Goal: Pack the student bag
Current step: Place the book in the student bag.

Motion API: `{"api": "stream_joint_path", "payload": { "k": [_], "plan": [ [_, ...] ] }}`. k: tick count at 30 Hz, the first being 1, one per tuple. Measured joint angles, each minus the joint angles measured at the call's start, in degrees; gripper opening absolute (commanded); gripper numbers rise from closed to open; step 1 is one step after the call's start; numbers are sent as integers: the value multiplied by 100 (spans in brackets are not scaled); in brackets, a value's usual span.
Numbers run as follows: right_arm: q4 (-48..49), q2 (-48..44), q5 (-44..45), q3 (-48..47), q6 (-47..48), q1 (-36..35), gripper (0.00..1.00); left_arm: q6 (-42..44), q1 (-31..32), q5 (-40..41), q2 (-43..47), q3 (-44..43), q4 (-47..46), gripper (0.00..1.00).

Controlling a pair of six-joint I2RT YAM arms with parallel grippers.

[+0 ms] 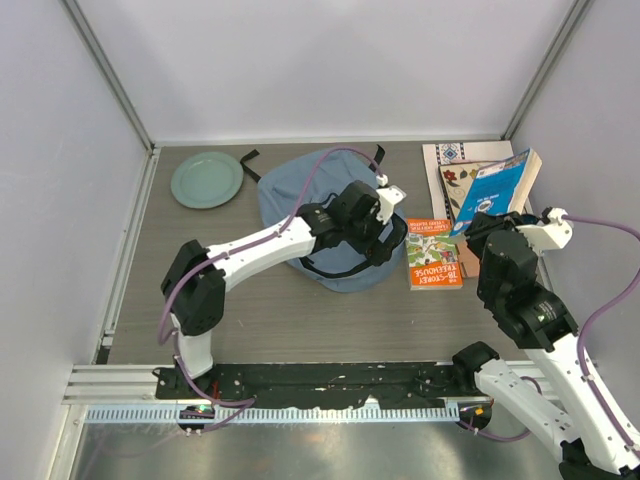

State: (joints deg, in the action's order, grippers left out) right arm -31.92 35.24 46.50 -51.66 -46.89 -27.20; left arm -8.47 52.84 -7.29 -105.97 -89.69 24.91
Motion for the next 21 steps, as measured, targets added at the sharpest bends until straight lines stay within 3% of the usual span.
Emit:
{"api": "stream_joint_path", "payload": {
  "k": [6, 13, 18, 21],
  "plan": [
    [-31, 4, -33, 0, -2, 0, 1, 153, 203, 505, -308, -256, 125, 87],
    [-31, 42, -37, 2, -4, 0, 1, 223, 260, 1209, -549, -387, 205, 75],
    [-31, 42, -37, 2, -4, 0, 1, 269, 260, 1440, -581, -387, 201, 50],
    [-31, 42, -57, 2, -4, 0, 1, 275, 260, 1515, -581, -387, 199, 23]
  ]
}}
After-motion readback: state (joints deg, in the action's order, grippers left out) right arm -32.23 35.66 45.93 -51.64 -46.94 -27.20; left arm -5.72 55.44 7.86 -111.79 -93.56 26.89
